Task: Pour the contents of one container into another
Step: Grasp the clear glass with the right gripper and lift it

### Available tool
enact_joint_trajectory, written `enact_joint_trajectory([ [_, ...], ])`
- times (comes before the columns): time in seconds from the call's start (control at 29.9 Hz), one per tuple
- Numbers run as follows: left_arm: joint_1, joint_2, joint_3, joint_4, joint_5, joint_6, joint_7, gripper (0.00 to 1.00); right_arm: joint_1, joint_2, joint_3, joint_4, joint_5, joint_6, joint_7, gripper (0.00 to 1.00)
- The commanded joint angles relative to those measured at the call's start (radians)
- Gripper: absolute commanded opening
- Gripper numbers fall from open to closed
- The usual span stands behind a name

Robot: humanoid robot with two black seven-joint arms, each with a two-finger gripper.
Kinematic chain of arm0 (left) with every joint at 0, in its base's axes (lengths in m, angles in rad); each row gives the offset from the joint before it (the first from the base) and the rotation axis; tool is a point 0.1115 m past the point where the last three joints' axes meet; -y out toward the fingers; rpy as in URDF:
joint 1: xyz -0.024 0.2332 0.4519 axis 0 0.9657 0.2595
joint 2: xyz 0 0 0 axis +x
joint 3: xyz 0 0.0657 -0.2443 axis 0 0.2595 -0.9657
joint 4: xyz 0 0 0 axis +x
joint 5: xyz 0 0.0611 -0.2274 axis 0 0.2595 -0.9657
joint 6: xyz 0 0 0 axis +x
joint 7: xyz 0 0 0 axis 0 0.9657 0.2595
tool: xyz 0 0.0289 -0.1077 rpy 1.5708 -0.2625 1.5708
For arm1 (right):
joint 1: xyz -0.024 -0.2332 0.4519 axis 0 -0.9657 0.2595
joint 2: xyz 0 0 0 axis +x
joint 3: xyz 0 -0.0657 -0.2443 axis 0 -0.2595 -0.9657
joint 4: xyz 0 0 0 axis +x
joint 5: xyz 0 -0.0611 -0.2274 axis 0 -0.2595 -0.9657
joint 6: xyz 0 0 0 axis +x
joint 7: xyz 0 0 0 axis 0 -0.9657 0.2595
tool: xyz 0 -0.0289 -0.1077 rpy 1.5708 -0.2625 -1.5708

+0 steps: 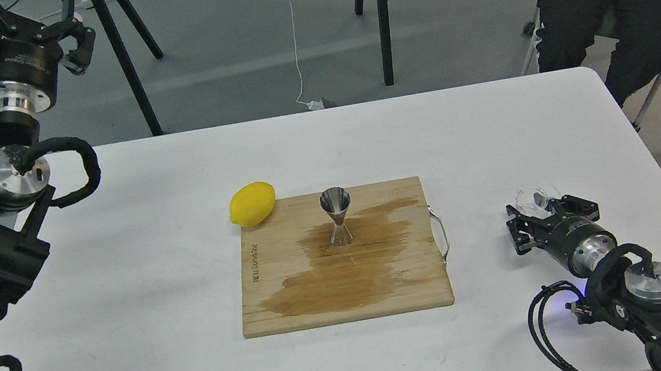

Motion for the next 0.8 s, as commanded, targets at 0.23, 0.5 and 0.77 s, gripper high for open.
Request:
enact_joint_trajectory([
  [0.23,0.000,-0.001,0.003,-0.001,0.002,0.009,0.000,1.00,0.183,-0.132,-0.141,0.280,-0.138,-0.127,0.000,0.41],
  [0.5,0.000,0.011,0.001,-0.001,0.002,0.012,0.000,1.00,0.315,-0.081,-0.332,0.320,-0.392,-0.182,0.013,0.41],
  [0.77,0.000,0.029,-0.001,-0.004,0.000,0.014,0.000,1.00,0.395,-0.024,-0.452,0.306,-0.536,-0.217,0.020,0.40],
])
